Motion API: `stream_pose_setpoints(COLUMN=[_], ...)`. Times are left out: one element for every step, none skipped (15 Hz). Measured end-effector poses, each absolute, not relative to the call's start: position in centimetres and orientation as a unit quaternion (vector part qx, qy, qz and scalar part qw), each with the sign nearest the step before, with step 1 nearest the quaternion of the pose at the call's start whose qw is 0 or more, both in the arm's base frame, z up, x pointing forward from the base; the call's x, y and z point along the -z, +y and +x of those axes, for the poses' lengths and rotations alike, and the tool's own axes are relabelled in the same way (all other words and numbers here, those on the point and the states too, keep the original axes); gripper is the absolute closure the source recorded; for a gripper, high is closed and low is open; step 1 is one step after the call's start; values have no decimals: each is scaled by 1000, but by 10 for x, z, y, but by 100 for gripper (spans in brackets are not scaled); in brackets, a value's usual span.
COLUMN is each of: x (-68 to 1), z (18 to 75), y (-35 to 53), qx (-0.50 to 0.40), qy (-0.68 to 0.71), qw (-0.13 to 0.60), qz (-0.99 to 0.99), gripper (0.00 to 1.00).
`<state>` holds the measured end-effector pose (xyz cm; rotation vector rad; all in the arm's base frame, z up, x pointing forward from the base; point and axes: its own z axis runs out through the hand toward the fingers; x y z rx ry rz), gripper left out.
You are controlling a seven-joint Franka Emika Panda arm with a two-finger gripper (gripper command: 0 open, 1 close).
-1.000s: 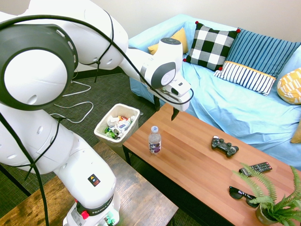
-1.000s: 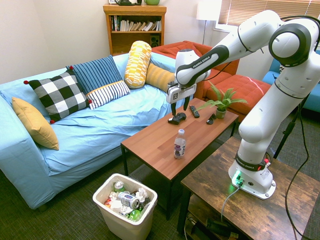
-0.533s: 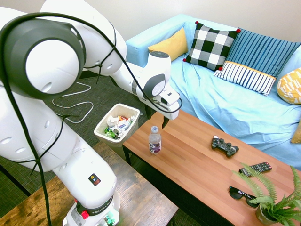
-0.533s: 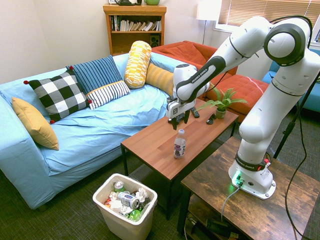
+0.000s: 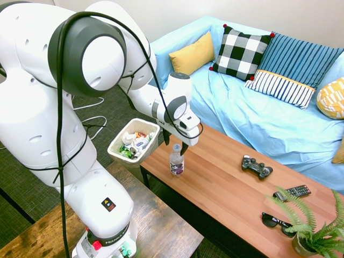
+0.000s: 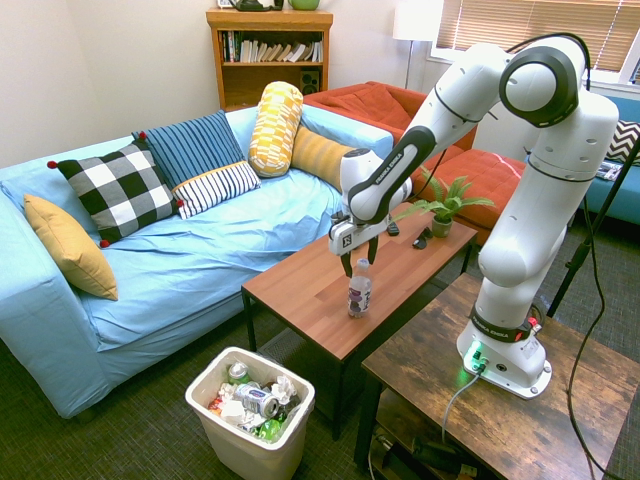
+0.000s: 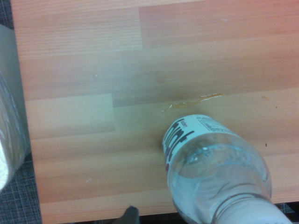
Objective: Throw the bottle in the trash bin
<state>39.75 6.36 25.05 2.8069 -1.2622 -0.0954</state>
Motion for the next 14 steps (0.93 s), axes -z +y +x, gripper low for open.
stream_pose_setpoints(x=[-249,-247,-246,-244,-243,-242,-241,-241,-240,-239,-238,-237,-237,-237], z=[398,398,398,398,398,398,398,398,398,398,398,397,397,396], y=[62,60,59,59,59,59,59,58,57,57,58,59,59,60], qx=[32,32,33,33,33,32,32,32,33,34,35,35,35,35], qy=[-412,-415,-417,-417,-417,-418,-419,-420,-420,-421,-420,-419,-418,-417], qw=[31,32,32,33,35,36,37,37,37,38,38,38,38,38], qz=[910,909,908,908,908,907,907,906,906,906,906,907,907,907], gripper=[100,100,100,100,100,100,100,100,100,100,100,100,100,100])
